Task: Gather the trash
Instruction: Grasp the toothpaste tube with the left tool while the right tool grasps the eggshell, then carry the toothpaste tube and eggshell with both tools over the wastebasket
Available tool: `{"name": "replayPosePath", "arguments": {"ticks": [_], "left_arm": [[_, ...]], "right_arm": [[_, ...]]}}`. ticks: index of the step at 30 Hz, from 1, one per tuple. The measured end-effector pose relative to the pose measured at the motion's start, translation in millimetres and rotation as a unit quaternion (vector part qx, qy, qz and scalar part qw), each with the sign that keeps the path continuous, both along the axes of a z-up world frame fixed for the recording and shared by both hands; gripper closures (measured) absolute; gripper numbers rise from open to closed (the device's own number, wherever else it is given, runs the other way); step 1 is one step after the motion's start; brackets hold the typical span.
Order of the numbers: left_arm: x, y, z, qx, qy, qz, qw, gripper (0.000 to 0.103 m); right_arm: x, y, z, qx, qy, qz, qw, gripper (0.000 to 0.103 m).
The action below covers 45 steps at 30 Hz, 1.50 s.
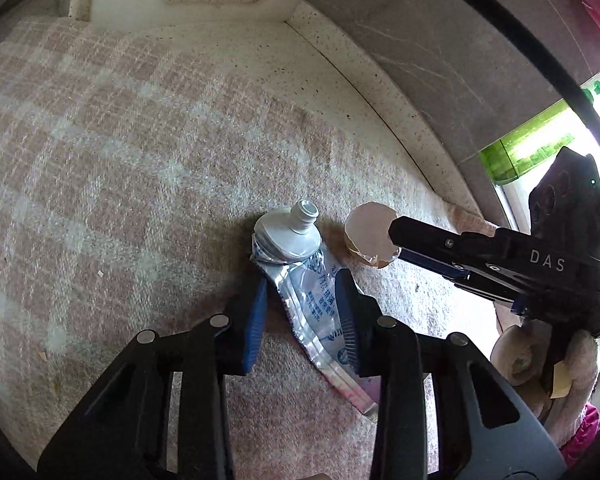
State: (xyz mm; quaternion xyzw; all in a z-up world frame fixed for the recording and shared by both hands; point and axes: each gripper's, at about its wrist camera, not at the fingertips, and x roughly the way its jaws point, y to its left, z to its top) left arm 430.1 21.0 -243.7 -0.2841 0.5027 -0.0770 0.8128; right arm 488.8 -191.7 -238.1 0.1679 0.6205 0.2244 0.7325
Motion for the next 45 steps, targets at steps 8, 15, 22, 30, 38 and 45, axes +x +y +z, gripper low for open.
{"name": "replayPosePath", "arguments": {"ticks": [8, 15, 22, 30, 38, 45], "left_arm": [[7.2, -23.2, -4.9, 0.003, -0.004, -0.006, 1.0, 0.094], [4.0, -34.7, 6.1, 0.002, -0.021, -0.014, 0.9997, 0.1], [-13.1, -31.9, 18.6, -0.001, -0.031, -0.012, 0.9994, 0.102], [-46.7, -23.8, 32.4, 0.012, -0.048, -0.01, 0.9987, 0.103], [-89.5, -19.3, 53.8, 0.043, -0.07, -0.014, 0.9965, 0.103], [-131.8, -21.4, 76.4, 0.07, -0.091, -0.021, 0.9932, 0.103]], "right_arm": [[4.0, -0.3, -7.2, -0.01, 0.009, 0.0, 1.0, 0.076], [2.1, -15.1, -16.2, -0.005, 0.019, -0.016, 1.0, 0.095], [-5.1, -26.4, -1.6, 0.005, 0.005, -0.029, 1.0, 0.1], [-26.9, -27.0, 16.2, 0.003, -0.016, -0.019, 1.0, 0.1], [-59.3, -36.7, 28.0, 0.016, -0.023, -0.014, 1.0, 0.1], [-96.8, -48.3, 37.6, 0.029, -0.023, -0.008, 0.999, 0.1]]}}
